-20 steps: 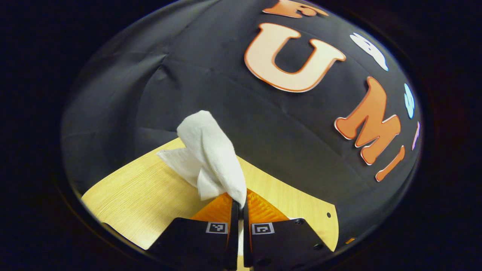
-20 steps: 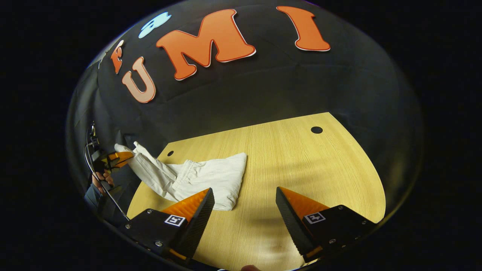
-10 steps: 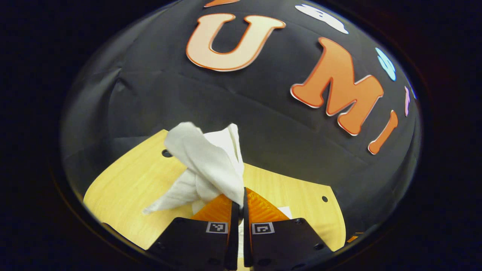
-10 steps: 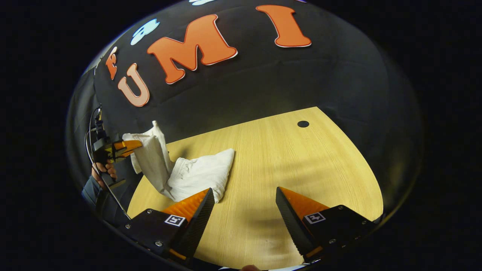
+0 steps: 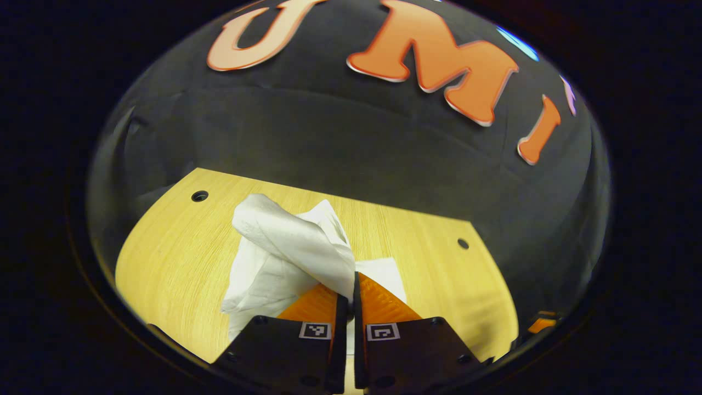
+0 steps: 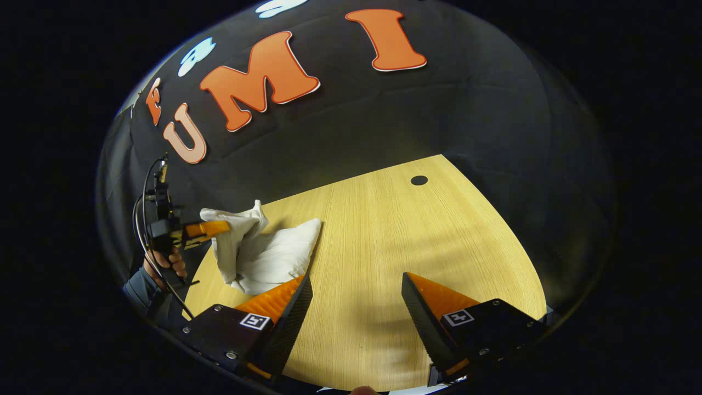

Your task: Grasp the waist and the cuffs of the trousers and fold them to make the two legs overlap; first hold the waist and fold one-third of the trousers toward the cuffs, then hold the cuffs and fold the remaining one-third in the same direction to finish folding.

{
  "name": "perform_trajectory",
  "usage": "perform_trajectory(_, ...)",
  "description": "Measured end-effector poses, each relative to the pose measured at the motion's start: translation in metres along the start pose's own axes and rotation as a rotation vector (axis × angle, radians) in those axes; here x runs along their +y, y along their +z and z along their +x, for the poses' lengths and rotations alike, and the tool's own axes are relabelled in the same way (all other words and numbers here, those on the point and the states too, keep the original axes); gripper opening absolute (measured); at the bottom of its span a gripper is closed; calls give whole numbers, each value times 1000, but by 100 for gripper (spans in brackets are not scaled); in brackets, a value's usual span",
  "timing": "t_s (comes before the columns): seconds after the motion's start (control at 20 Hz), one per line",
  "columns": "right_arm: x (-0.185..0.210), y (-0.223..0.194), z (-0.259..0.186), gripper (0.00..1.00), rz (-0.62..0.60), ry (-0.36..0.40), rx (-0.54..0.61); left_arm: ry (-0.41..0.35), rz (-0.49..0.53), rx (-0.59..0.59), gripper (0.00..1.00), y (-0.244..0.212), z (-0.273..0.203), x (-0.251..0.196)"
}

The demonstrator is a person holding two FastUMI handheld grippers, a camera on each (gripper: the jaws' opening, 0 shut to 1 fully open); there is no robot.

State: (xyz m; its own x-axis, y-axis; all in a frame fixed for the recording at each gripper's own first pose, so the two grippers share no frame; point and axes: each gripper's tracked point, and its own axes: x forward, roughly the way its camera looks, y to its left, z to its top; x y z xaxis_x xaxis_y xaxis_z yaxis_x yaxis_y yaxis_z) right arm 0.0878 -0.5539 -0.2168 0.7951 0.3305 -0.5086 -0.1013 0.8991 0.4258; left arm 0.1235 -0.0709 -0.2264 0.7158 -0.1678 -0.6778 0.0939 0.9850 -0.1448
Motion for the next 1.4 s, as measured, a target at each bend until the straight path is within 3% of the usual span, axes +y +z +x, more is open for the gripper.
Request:
perform_trajectory(0.05, -2, -1, 0, 99, 3, 1, 2, -5, 97, 17, 7, -8, 4, -12)
perform_trajectory(0.1, -3, -1, 0, 99, 4, 2, 7, -14, 194, 24, 13, -15, 5, -24)
perform_trajectory(0.15, -4, -2, 0, 99, 1, 4, 9, -28, 284, 29, 10, -20, 4, -35)
perform_trajectory(0.2, -6, -2, 0, 99, -2, 4, 10, -54, 353, 35, 22, -24, 3, -48)
perform_trajectory(0.25, -6, -3, -1, 99, -5, 9, 11, -96, 395, 52, 25, -29, 3, -62)
perform_trajectory(0.4, -4, -3, 0, 98, -12, 15, 15, -186, 435, 112, 36, -49, 13, -81)
perform_trajectory(0.45, -4, -3, -1, 98, -14, 15, 17, -184, 471, 114, 45, -54, 20, -89)
perform_trajectory(0.6, -7, -5, -5, 99, -11, 16, 17, -199, 595, 109, 55, -69, 15, -98)
perform_trajectory(0.75, -11, -6, -6, 99, -10, 9, 16, -204, 669, 91, 76, -73, 14, -107)
perform_trajectory(0.9, -13, -8, -8, 99, 6, 10, 16, -171, 704, 50, 77, -63, 15, -107)
perform_trajectory(1.0, -10, -7, -7, 98, -4, 16, 9, -193, 708, 26, 86, -63, 6, -115)
perform_trajectory(1.05, -9, -7, -6, 98, -21, 17, 11, -201, 781, 56, 84, -71, 0, -118)
perform_trajectory(1.15, -4, -7, -2, 98, -59, 19, 21, -186, 913, 18, 92, -66, 1, -127)
perform_trajectory(1.2, -2, -5, -2, 98, -64, 27, 20, -204, 914, 34, 96, -69, -3, -127)
perform_trajectory(1.4, -2, 4, 0, 99, -37, 21, 6, -239, 797, 38, 97, -61, -12, -126)
